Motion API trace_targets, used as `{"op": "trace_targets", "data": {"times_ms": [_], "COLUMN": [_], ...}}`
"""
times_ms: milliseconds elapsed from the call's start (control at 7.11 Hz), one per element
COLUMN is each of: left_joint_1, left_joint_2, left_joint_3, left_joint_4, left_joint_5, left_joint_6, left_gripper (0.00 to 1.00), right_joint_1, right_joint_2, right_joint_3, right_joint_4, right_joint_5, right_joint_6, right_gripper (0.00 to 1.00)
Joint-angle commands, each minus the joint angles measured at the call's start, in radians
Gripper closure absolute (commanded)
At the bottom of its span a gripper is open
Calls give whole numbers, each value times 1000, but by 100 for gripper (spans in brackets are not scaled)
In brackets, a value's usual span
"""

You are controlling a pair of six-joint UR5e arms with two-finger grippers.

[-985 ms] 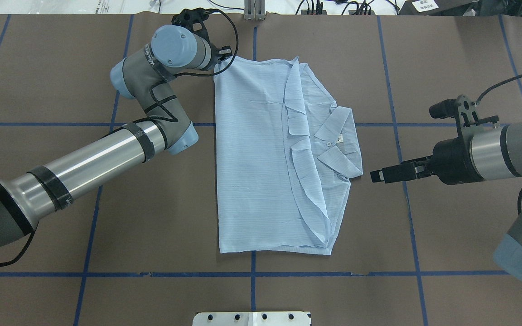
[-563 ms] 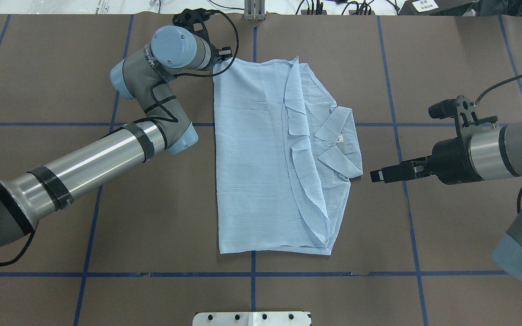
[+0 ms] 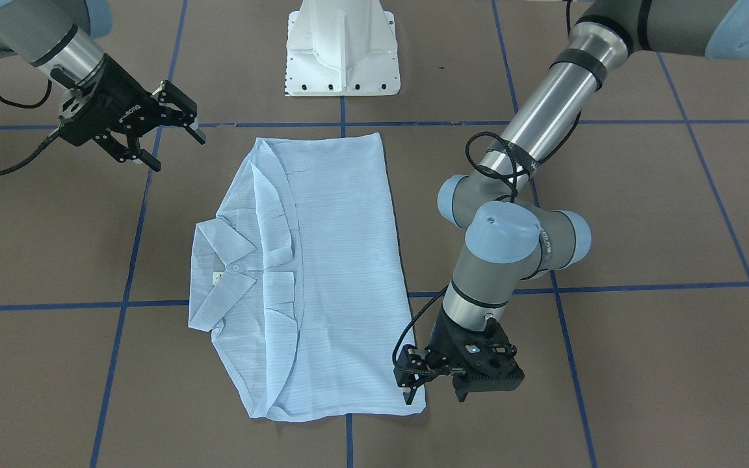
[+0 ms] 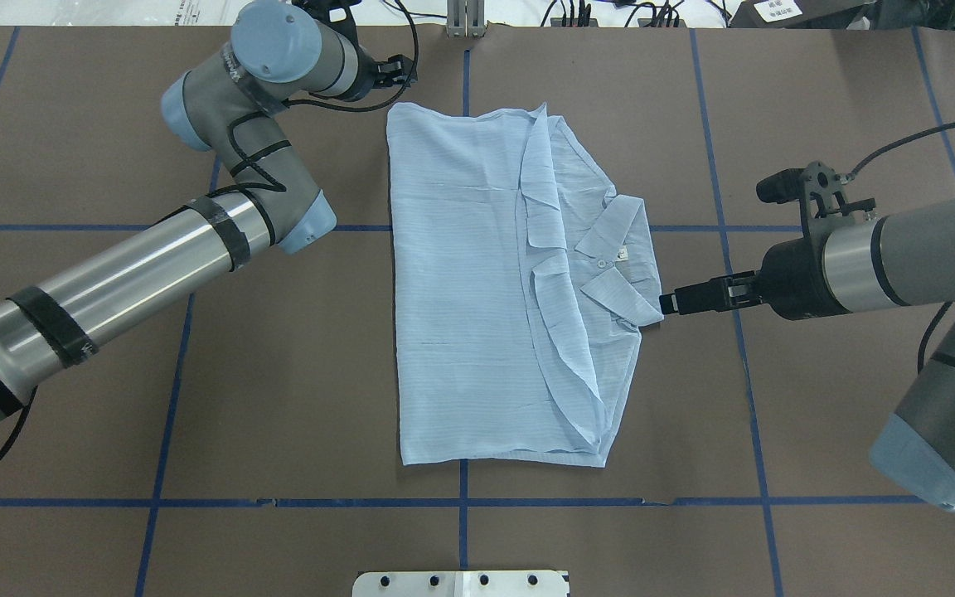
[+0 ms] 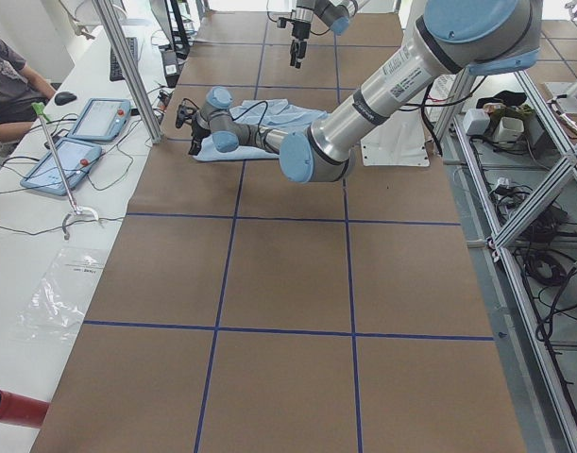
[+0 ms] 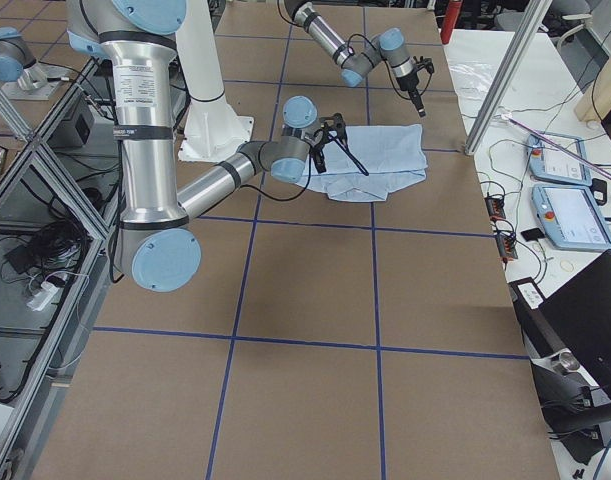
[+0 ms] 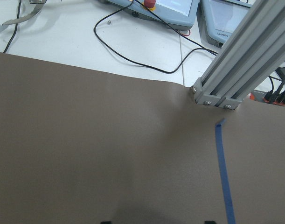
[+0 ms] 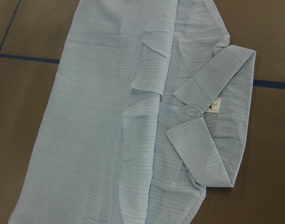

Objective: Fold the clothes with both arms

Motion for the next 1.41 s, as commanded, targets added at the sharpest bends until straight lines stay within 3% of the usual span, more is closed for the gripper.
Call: {"op": "trace_targets", "data": {"times_ms": [0,281,703,844,985,1266], "left_joint_1": [-11,-15,-20,-18,-15,-12], "left_joint_2": [156,365,516,518,516,515], "left_joint_3": [-249,-506,-889,-923,-922,-910], "left_joint_4": [152,163,411,448,447,444], "left_joint_5": [-23,-82,-143,-147,-148,-150], "left_joint_6": [83,89,131,126,122,122], "left_gripper": [0,0,0,0,0,0], "right_joint_1": [-64,-150,-365,-411,-446,-459], "right_joint_2": [92,193,294,313,333,334], "right_joint_3": [-1,4,-10,-19,-76,-115], "right_joint_4": [-150,-358,-570,-647,-652,-657], "right_joint_5": [-92,-219,-478,-526,-589,-594], "right_joint_6": [-1,-1,-1,-10,-17,-20], "right_gripper": [0,0,0,0,0,0]}}
